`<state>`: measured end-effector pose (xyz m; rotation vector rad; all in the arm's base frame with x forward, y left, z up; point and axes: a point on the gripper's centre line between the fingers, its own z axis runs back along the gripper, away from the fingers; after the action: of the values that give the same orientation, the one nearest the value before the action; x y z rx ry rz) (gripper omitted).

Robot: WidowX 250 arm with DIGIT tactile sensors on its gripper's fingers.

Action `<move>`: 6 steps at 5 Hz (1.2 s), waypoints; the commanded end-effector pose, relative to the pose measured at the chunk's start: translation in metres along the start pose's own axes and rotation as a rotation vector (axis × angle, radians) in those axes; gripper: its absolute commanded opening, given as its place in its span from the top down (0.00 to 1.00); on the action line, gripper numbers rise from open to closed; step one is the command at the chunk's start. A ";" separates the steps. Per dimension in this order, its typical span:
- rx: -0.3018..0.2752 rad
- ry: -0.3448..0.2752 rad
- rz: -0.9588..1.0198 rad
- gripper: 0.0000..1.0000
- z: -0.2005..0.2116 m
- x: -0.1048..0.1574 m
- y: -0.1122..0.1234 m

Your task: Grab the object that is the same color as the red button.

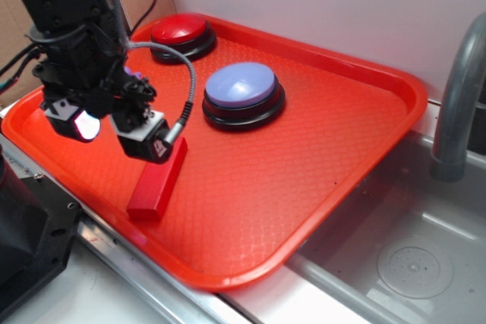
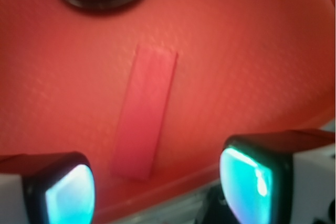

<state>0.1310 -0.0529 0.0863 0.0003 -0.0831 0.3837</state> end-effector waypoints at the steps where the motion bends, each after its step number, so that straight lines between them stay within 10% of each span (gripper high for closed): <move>1: -0.032 -0.021 0.004 0.00 0.007 0.006 -0.007; 3: -0.070 -0.030 0.203 0.00 -0.029 0.009 0.014; 6: -0.068 0.078 0.114 0.00 -0.093 0.021 -0.040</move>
<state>0.1763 -0.0755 0.0067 -0.0911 -0.0353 0.5034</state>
